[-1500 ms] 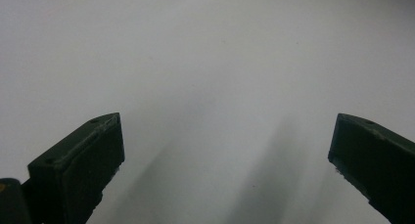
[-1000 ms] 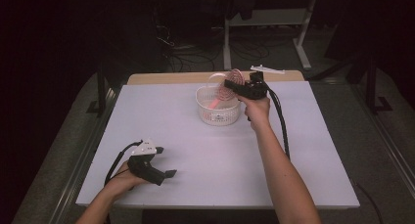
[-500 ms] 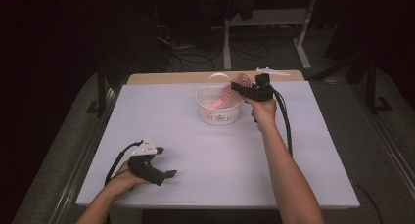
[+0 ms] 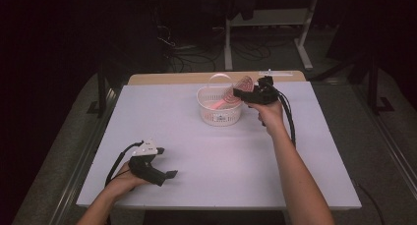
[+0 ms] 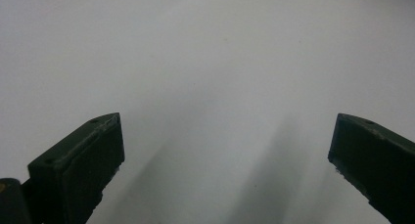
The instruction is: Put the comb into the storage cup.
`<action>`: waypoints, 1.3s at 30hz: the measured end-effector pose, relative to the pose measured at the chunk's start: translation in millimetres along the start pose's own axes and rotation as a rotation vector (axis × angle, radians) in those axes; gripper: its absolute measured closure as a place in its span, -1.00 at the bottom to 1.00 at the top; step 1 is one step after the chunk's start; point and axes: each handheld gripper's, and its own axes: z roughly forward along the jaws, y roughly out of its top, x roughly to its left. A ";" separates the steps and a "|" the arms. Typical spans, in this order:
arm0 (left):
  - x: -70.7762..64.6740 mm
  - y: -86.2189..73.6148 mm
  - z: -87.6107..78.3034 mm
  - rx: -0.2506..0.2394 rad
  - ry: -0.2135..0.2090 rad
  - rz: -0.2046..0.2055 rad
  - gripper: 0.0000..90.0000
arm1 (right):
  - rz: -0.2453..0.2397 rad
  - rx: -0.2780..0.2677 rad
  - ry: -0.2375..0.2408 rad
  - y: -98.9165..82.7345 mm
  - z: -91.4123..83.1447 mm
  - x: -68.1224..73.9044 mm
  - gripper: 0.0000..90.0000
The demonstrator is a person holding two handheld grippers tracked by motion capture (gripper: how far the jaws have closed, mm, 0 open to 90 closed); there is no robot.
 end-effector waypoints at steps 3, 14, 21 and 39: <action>-0.4 0.2 0.0 0.000 0.002 -0.001 -1.00 | -0.007 -0.001 -0.002 -1.0 -6.1 -0.9 -0.61; -1.6 0.5 -1.6 -0.002 0.010 -0.007 -1.00 | -0.081 0.045 -0.042 -2.3 -17.9 4.9 -0.87; -0.6 -1.9 -2.3 0.000 0.013 -0.006 -1.00 | -0.134 0.084 -0.030 -12.3 -25.0 9.8 -0.99; 0.1 -0.7 -3.5 -0.006 0.013 0.005 -1.00 | -0.201 0.141 -0.011 -50.6 -42.5 24.1 -0.99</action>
